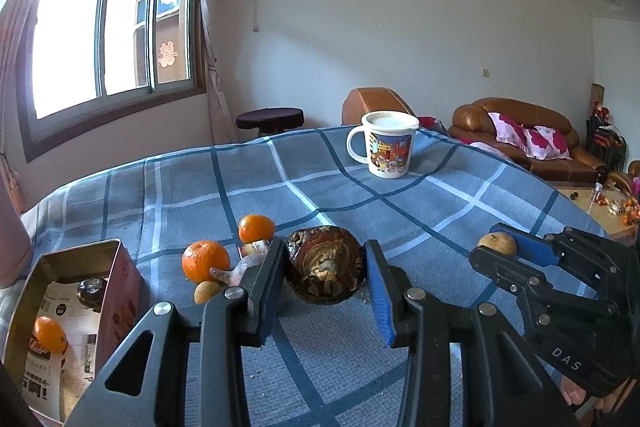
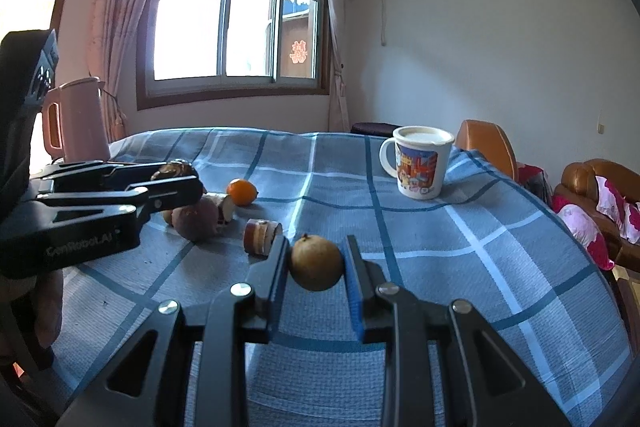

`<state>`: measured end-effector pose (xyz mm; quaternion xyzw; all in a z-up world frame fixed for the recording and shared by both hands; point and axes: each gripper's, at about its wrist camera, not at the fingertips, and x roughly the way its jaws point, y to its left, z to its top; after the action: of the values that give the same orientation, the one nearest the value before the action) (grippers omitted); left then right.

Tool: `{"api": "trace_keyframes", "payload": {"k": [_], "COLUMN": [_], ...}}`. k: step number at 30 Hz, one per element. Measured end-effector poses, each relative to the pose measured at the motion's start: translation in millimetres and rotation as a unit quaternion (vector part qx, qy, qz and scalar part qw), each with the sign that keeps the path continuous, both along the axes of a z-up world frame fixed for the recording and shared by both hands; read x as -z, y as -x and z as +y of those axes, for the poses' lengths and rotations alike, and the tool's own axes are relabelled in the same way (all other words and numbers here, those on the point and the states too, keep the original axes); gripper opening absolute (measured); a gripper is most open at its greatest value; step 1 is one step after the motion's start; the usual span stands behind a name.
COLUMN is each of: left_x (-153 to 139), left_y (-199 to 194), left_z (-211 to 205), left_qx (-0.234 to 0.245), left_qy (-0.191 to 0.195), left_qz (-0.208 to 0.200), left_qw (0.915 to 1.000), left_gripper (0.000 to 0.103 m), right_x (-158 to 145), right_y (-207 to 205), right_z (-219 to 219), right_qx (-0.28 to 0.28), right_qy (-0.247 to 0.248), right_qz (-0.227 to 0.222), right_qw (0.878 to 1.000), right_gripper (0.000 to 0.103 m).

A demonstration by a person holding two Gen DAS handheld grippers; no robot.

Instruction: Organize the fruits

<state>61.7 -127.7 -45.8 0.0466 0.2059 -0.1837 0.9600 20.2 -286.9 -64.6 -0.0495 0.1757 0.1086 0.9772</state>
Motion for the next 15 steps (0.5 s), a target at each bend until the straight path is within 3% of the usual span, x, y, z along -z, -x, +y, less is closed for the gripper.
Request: {"api": "trace_keyframes", "payload": {"k": [15], "left_x": [-3.7], "left_y": [6.2], "left_z": [4.7], "left_qx": [-0.012], "left_qy": [0.007], "left_qz": [-0.023], "left_qw": [0.9996], "left_gripper": [0.041], "right_x": [-2.6], "right_y": [14.4], "right_z": [-1.2], "right_qx": [0.002], "right_qy": [-0.003], "right_qz": [-0.043], "right_qw": [0.999], "right_gripper": [0.03]}}
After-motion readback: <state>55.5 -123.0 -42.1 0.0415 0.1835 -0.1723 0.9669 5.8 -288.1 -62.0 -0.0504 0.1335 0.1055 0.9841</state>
